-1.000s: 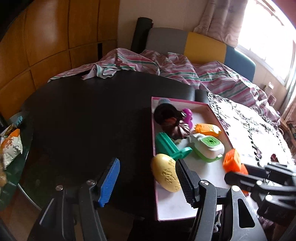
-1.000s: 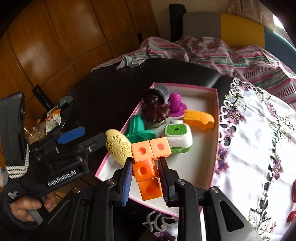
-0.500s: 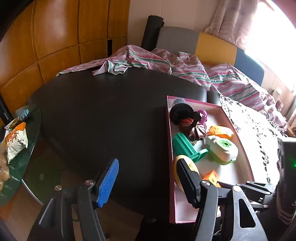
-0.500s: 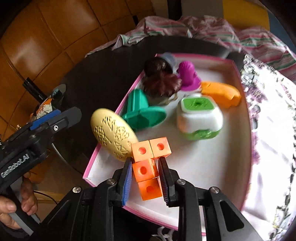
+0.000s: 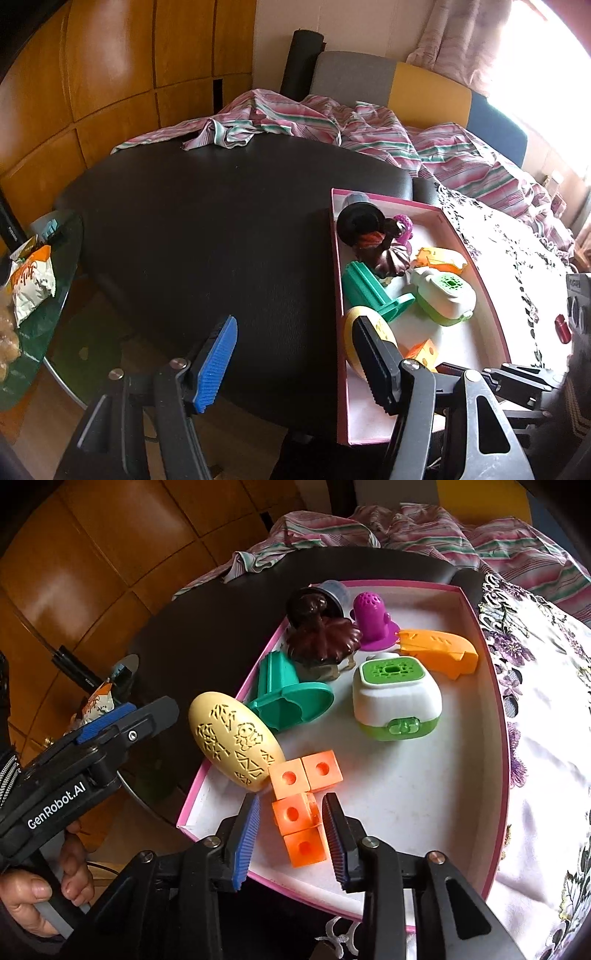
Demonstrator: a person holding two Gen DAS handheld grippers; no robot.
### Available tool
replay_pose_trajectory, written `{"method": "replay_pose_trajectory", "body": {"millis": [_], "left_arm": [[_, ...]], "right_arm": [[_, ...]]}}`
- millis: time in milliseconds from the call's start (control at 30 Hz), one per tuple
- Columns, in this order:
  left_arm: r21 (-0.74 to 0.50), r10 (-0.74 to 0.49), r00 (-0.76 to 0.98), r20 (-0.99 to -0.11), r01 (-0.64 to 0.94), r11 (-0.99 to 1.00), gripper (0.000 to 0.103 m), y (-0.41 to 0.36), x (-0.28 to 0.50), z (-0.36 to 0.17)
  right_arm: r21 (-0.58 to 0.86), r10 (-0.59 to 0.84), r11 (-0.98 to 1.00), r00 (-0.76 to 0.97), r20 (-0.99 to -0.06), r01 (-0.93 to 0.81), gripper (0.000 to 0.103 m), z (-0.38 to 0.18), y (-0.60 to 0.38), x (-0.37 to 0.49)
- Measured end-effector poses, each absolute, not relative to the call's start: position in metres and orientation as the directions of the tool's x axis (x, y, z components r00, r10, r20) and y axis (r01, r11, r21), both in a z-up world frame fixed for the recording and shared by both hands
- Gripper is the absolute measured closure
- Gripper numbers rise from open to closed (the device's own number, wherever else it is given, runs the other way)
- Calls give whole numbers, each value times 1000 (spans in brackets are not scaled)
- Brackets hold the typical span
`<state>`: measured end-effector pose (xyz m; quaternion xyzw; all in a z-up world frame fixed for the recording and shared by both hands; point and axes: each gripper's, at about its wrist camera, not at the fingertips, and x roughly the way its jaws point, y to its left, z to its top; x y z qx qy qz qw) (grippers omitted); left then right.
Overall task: Organize rigid objects
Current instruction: 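Lower the orange blocks into the tray and open the right tool, then move both tools from the tray to the red cylinder and red puzzle piece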
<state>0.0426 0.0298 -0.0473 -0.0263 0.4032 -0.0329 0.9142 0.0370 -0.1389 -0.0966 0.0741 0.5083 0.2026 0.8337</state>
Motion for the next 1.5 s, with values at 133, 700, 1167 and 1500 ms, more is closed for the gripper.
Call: {"method": "replay_pose_trajectory", "body": {"millis": [133,700,1167,1500], "left_arm": [[-64,-86,684,-725,58,996,37,25,39,-43],[-9,-96,704,-704,127,992,34,3,28,-34],[85,-100,747,-657,206,975,34,-28,21,-18],[113,-144,743,-653,283,952,34,-58,16,-13]], "right_arm": [[324,408,910,422,-810,-259,68,-90,-139,34],[237,326,944,528,-784,-231,66,-63,-158,23],[212,223,973,610,-760,-92,66,-43,-228,22],[216,98,971,646,-757,105,66,-31,-319,15]]}}
